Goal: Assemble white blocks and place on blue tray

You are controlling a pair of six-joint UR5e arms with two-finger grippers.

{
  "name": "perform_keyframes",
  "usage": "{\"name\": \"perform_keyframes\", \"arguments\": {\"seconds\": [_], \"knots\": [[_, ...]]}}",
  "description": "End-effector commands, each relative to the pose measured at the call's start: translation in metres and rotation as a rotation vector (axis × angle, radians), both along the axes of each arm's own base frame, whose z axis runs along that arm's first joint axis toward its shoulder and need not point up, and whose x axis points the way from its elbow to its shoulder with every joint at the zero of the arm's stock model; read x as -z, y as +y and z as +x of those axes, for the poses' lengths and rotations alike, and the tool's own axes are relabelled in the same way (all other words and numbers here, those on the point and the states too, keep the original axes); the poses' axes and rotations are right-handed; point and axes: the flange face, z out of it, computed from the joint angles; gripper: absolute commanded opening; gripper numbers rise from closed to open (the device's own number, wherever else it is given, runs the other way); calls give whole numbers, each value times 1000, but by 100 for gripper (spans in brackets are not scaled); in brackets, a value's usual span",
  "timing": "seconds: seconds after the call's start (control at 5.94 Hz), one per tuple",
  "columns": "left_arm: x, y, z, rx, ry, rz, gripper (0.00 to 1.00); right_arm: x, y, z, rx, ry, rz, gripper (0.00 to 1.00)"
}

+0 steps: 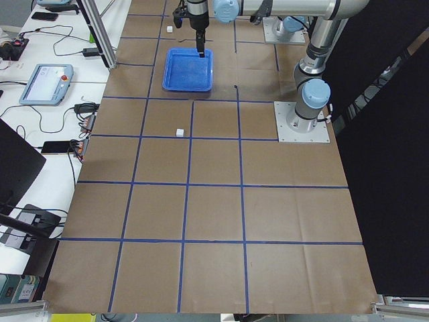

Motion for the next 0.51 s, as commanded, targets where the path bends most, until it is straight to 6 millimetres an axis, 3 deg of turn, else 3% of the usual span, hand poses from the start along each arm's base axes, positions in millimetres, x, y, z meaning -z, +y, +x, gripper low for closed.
{"name": "perform_keyframes", "arguments": {"seconds": [0.0,0.34], "knots": [[28,-27,76,-16,14,22,99,3,-3,1,-58,-16,4,100],[80,-67,144,86,24,-16,97,3,-8,-15,-356,-32,-10,100]]}}
